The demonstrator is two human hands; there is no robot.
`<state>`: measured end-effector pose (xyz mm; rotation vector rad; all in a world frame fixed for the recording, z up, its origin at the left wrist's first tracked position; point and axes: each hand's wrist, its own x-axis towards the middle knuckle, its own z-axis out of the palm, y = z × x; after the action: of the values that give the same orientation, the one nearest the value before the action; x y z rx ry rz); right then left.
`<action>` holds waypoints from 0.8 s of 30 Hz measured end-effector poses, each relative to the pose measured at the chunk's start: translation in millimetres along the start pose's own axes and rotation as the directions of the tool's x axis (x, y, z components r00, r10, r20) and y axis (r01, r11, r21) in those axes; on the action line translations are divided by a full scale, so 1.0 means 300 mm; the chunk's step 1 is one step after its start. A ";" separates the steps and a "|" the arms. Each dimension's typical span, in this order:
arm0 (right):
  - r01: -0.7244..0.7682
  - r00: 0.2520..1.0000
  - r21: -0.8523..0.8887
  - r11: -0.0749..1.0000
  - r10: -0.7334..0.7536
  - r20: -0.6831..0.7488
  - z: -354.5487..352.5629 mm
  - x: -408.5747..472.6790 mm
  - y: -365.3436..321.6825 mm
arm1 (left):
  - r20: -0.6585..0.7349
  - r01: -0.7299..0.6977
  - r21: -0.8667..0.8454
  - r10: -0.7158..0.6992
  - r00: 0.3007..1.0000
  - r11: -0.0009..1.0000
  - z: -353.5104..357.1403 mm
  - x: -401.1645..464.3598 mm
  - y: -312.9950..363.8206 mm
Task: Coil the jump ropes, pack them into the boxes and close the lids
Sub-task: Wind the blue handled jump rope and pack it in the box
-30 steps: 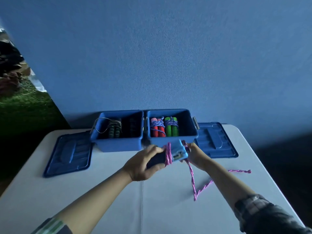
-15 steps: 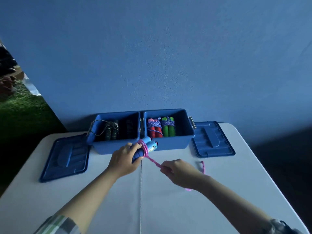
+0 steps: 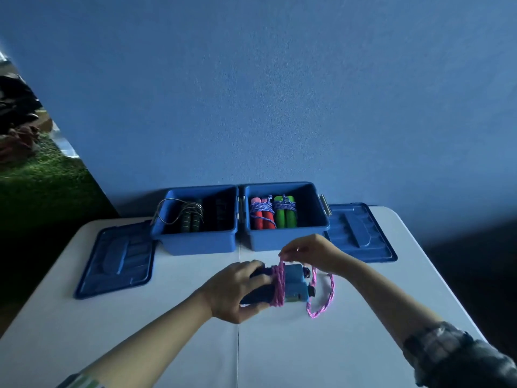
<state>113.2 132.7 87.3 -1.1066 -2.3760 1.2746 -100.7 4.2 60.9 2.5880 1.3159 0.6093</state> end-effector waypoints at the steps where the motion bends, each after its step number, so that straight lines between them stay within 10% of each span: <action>1: -0.019 0.999 0.037 0.999 0.020 -0.039 -0.001 0.004 0.019 | -0.026 0.015 -0.041 -0.017 1.000 0.999 -0.010 0.002 0.003; 11: -0.192 0.980 0.358 0.914 0.199 0.019 0.146 -0.042 -0.018 | -0.326 0.366 -0.141 -0.393 0.860 0.920 -0.013 0.047 -0.040; 17: -0.220 0.971 0.139 0.966 0.203 0.126 0.176 -0.071 -0.064 | -0.348 0.634 0.043 -0.584 0.734 0.772 0.019 0.062 -0.094; 24: 0.106 0.992 -0.290 0.951 -0.079 0.102 0.104 -0.053 -0.095 | -0.056 0.337 0.289 -0.335 0.940 0.896 0.058 0.010 -0.093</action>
<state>93.8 92.4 93.5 -1.0168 -2.7175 0.9791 -111.9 23.7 36.7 2.4738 1.9313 0.3808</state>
